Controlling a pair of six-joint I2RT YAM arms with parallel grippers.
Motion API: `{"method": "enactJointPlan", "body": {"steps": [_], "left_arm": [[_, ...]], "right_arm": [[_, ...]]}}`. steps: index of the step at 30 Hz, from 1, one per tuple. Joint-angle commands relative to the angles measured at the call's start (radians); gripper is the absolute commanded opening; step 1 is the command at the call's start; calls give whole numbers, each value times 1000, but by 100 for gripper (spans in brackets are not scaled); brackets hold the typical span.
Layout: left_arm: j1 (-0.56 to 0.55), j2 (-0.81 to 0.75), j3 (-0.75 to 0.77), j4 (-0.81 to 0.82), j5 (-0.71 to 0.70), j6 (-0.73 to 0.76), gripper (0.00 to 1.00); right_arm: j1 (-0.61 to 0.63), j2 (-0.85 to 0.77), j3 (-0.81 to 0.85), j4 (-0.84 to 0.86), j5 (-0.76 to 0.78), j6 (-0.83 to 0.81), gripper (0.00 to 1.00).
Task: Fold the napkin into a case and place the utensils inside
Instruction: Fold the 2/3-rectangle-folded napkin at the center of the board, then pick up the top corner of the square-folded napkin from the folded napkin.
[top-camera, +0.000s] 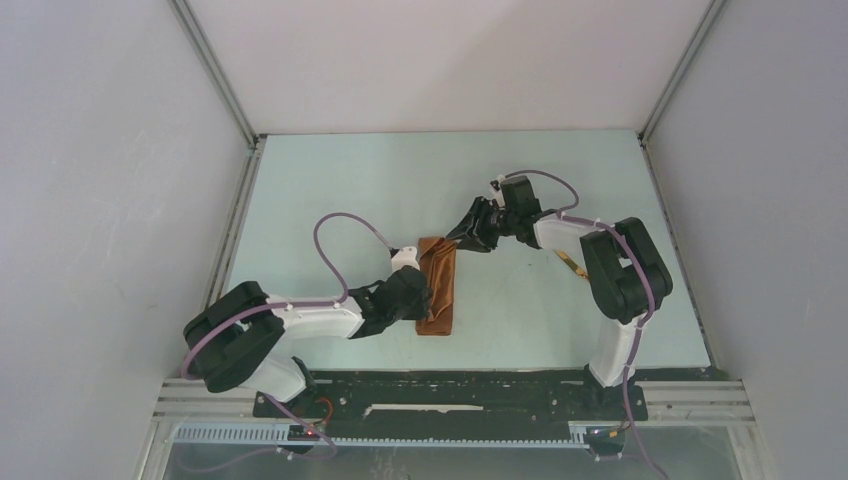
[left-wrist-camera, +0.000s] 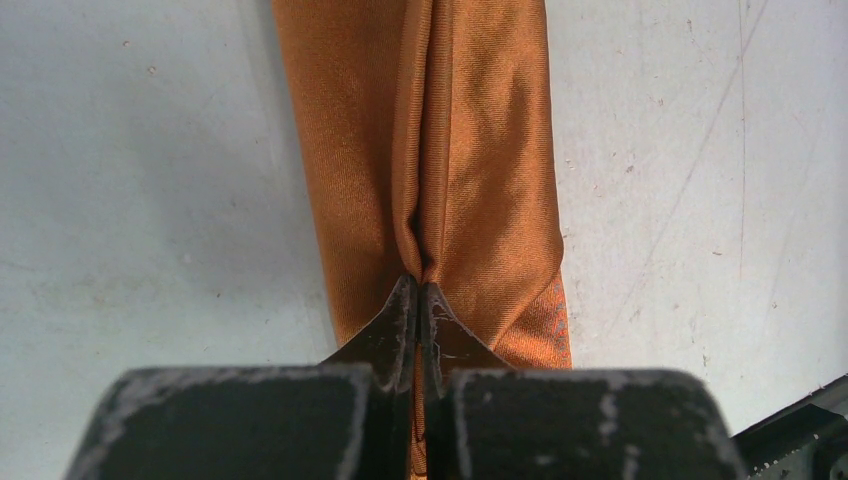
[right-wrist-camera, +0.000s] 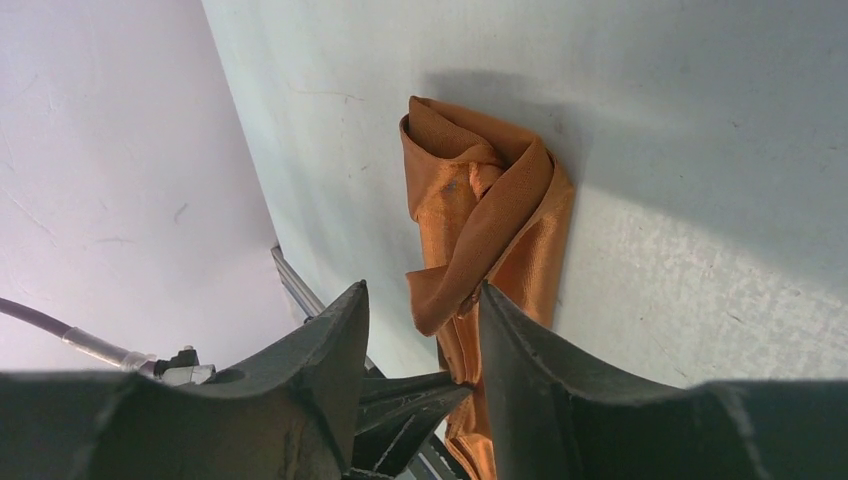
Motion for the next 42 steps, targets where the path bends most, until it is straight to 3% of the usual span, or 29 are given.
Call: {"method": "enactJointPlan", "body": {"steps": [1,9,14,22,32,42], "left_arm": [[2,-29,-10,21,-9,-2,0],[2,-30,-10,21,-9,-1,0],[2,-28,-10,21,-7,0,0],[2,-28,-8,24,-4,1,0],[2,-27,-10,24,-2,2,0],[2,-22,-4,29,4,2,0]], "right_arm": [[10,9,-4,36,-14,8,53],[17,19,-4,45,-21,15,52],[16,10,-5,18,-11,2,56],[14,-72,-15,-105,71,-44,72],[62,-34,-16,-2,71,9,71],[74,-31,5,-45,149,-4,60]]}}
